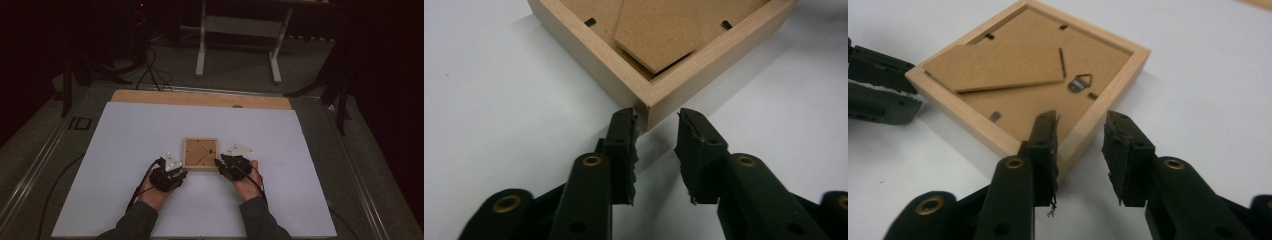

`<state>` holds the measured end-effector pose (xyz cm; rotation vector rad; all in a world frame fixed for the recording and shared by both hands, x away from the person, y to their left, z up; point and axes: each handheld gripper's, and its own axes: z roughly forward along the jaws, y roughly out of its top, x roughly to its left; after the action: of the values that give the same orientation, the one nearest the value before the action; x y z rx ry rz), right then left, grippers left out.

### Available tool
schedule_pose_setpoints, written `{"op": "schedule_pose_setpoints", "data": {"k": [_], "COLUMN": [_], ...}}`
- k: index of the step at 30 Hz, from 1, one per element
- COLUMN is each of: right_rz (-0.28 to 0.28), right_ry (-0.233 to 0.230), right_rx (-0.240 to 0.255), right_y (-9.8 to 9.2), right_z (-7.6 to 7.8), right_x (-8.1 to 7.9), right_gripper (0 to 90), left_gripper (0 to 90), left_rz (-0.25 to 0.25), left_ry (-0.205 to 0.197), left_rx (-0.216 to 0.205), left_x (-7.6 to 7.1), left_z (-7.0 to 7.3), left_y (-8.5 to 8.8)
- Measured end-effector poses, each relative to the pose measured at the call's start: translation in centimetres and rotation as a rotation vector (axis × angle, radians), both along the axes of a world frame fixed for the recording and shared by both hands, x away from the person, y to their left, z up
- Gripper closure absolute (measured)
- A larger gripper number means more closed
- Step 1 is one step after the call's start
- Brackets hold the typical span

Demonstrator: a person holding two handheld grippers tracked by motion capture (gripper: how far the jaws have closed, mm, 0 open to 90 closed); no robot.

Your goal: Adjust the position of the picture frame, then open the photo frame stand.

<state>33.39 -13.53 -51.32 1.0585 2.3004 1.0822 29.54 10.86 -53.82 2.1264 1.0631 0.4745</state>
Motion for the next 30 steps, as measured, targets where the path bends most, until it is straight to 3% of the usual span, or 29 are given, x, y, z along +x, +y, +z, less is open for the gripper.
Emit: {"op": "schedule_pose_setpoints", "data": {"k": [7,10,17,22,27,30], "right_rz": [-0.028,-0.028,-0.006,0.003,0.029,0.039], "right_ry": [-0.052,-0.049,-0.063,-0.060,-0.033,-0.022], "right_rx": [0.061,0.090,0.107,0.094,0.073,0.050], "right_y": [-1.6,-2.1,-2.7,-2.6,-2.0,-1.4], "right_z": [1.2,1.5,2.1,2.0,1.3,1.0], "right_x": [-0.2,-0.3,-0.8,-1.1,-1.4,-1.5], "right_gripper": [64.2,64.3,68.5,72.8,88.3,89.5], "left_gripper": [62.5,60.4,57.3,55.8,55.7,56.2], "left_rz": [0.019,0.013,-0.014,-0.033,-0.050,-0.052], "left_ry": [-0.002,-0.010,-0.006,-0.012,-0.043,-0.047], "left_rx": [-0.028,-0.055,-0.114,-0.125,-0.138,-0.130], "left_x": [-0.1,-0.2,-0.4,-0.5,-0.5,-0.4], "left_z": [0.6,1.0,1.9,2.5,3.4,3.8], "left_y": [1.0,1.4,1.5,1.3,1.0,0.8]}}
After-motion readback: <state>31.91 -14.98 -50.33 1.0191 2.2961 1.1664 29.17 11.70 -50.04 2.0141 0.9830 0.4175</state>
